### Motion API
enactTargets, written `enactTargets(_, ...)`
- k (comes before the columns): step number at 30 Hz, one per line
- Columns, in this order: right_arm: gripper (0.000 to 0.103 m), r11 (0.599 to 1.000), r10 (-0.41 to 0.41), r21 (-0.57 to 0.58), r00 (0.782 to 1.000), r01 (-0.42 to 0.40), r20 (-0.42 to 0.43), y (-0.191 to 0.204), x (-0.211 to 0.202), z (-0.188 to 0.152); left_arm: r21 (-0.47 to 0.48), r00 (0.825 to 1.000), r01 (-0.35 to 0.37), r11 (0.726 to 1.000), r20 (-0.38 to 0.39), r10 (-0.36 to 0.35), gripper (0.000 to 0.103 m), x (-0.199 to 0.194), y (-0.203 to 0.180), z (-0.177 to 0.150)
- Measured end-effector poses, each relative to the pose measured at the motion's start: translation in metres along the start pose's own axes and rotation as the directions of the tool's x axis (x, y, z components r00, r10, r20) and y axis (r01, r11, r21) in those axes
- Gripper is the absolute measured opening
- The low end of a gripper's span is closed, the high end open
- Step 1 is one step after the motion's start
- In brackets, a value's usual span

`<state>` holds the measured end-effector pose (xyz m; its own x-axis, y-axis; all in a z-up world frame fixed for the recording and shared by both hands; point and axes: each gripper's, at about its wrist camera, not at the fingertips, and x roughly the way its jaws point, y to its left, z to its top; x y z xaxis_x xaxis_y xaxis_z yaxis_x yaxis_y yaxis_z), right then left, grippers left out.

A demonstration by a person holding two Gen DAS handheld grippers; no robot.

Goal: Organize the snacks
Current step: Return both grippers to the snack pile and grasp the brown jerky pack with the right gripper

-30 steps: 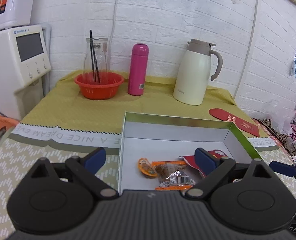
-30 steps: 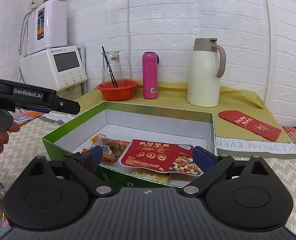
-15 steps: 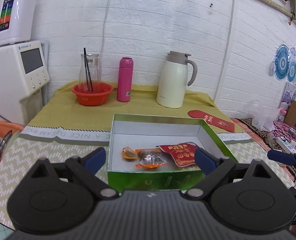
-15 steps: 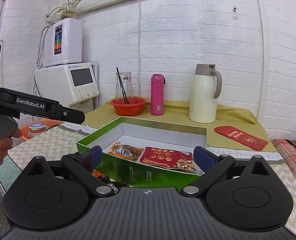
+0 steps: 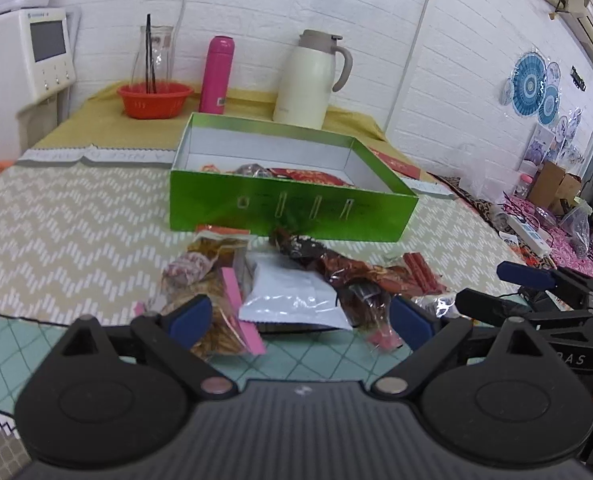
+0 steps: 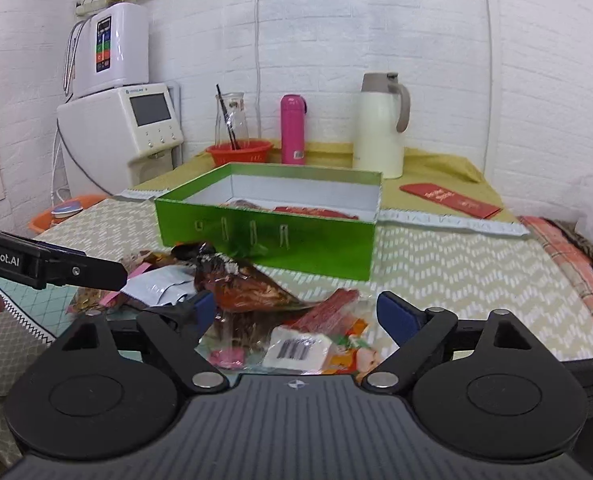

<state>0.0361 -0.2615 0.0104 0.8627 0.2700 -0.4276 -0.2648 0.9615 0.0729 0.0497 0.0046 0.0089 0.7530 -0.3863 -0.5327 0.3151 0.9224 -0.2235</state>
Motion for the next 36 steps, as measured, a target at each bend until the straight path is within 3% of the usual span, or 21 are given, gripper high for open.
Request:
enactTargets(9,0.103,0.995,0.086,-0.053,0.994,-0.090,-0.070,0.034,0.049,0.006,-0.031,1.000,-0.031,0.999,0.002,0.031,0.094,-0.006,0.016,0.001)
enactTargets(10,0.099,0.993,0.084,-0.070,0.993,-0.090,-0.079,0.037,0.053,0.005,-0.030,1.000,-0.029,0.999,0.002,0.030,0.094,-0.005,0.017,0.002)
enactTargets(12,0.063,0.994,0.061,-0.087,0.995,-0.068,-0.082,0.039,0.056,0.002,-0.021,1.000,-0.019,1.000,-0.002,0.019,0.094,0.001,0.016,0.007)
enactTargets(13,0.060,0.994,0.055,-0.089,0.995,-0.062,-0.077,0.038,0.054,0.002,-0.011,1.000,-0.008,1.000,-0.003,0.008,0.094,0.006,0.015,0.011)
enactTargets(15,0.044,0.994,0.069,-0.078,0.995,-0.075,-0.073,0.034,0.048,0.001,0.013,1.000,0.015,1.000,-0.009,-0.015,0.094,0.020,0.012,0.021)
enactTargets(18,0.027,0.994,0.063,-0.082,0.996,-0.068,-0.069,0.031,0.039,-0.001,0.034,0.998,0.056,0.998,-0.039,-0.054,0.094,0.050,0.007,0.037)
enactTargets(22,0.026,0.995,0.063,-0.072,0.996,-0.068,-0.069,0.027,0.030,-0.004,0.042,0.994,0.075,0.996,-0.088,-0.071,0.093,0.085,-0.004,0.050)
enactTargets(23,0.026,0.995,0.065,-0.070,0.996,-0.069,-0.068,0.027,0.027,-0.005,0.048,0.993,0.075,0.996,-0.097,-0.070,0.089,0.090,-0.007,0.052)
enactTargets(24,0.026,0.995,0.069,-0.062,0.995,-0.074,-0.069,0.025,0.026,-0.005,0.055,0.992,0.083,0.995,-0.104,-0.077,0.056,0.093,-0.009,0.053)
enactTargets(25,0.026,0.995,0.076,-0.054,0.995,-0.080,-0.070,0.024,0.024,-0.006,0.068,0.990,0.084,0.994,-0.122,-0.075,0.031,0.096,-0.013,0.054)
enactTargets(29,0.025,0.995,0.096,-0.028,0.993,-0.098,-0.073,0.021,0.020,-0.008,0.066,0.990,0.083,0.994,-0.116,-0.075,0.027,0.092,-0.013,0.054)
enactTargets(30,0.024,0.995,0.097,-0.025,0.993,-0.099,-0.074,0.021,0.019,-0.009,0.064,0.991,0.082,0.995,-0.112,-0.074,0.019,0.087,-0.012,0.054)
enactTargets(31,0.024,0.995,0.096,-0.023,0.992,-0.098,-0.077,0.020,0.018,-0.009,0.058,0.990,0.091,0.994,-0.117,-0.083,0.006,0.083,-0.010,0.053)
enactTargets(36,0.026,0.993,0.109,-0.032,0.990,-0.112,-0.087,0.022,0.010,-0.014,0.029,0.985,0.120,0.992,-0.125,-0.116,0.004,0.058,-0.005,0.031)
